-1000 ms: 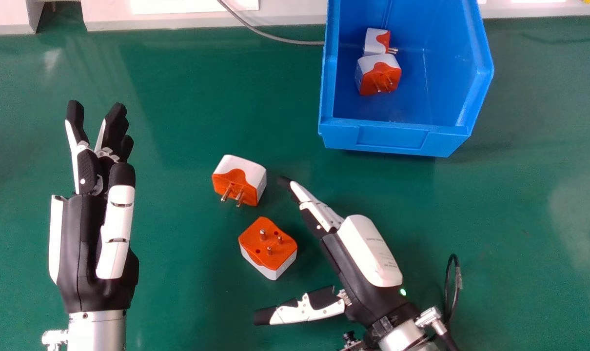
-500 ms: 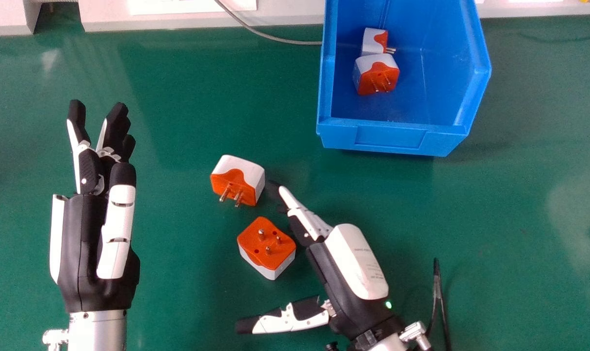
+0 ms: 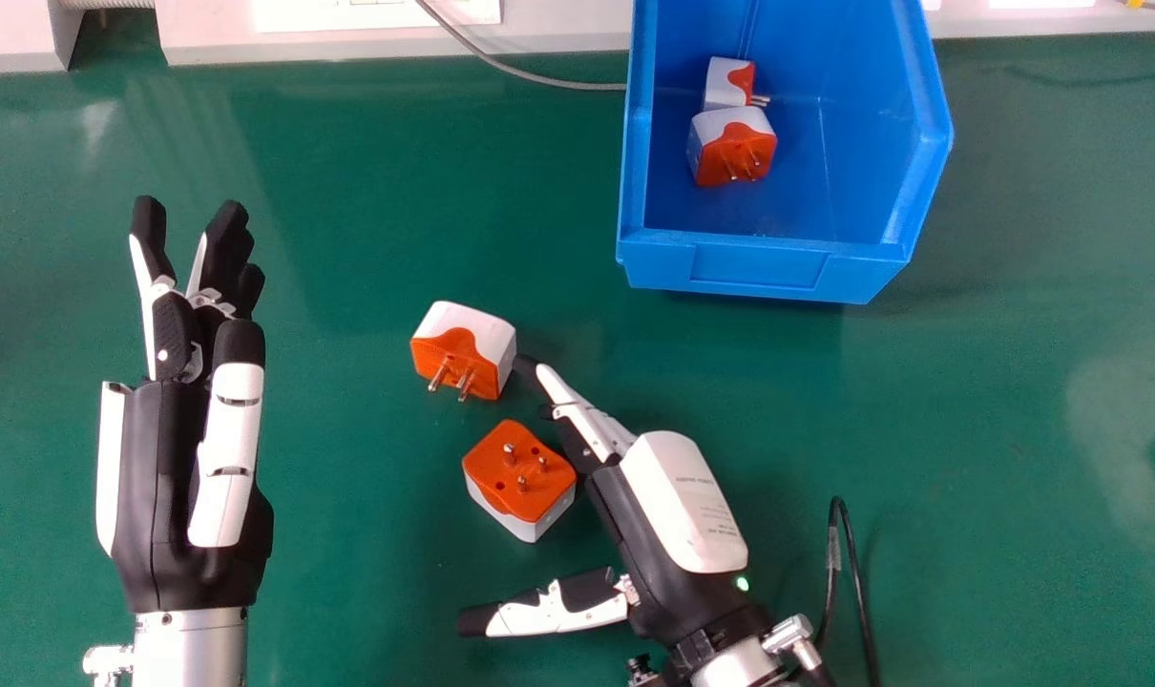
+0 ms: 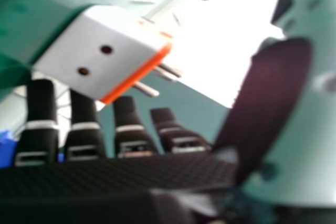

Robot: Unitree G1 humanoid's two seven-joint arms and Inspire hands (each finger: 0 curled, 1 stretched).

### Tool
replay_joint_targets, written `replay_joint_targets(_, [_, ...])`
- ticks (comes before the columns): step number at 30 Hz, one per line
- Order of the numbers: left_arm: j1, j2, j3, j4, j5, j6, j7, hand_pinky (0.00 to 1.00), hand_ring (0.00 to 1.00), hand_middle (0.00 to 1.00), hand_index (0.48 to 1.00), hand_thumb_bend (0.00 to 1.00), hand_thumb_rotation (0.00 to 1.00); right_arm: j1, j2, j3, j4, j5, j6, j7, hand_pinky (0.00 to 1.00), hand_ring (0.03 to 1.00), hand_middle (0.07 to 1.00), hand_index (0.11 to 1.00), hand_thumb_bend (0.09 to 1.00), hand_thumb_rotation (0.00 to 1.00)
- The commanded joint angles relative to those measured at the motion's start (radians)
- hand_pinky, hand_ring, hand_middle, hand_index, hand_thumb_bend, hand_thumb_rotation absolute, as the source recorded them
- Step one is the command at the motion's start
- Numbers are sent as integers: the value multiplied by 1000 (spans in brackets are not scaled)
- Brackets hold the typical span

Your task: Pick all objects and put in blue box

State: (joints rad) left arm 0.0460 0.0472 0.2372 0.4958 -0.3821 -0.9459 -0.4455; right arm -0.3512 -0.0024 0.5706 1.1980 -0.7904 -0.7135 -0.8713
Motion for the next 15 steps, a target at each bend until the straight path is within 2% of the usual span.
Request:
replay_joint_targets(1, [1, 1, -2, -14, -3, -5, -5, 1000, 987, 964, 948, 376, 722, 3, -10, -4, 27, 19, 42, 26, 711, 822, 889, 930, 1000, 404])
replay_joint_targets(15, [-1, 4, -2, -17, -1, -4, -4, 1000, 988, 965, 949, 377, 723, -36, -25, -46, 45, 62, 61, 66, 702, 822, 884, 913, 1000, 387])
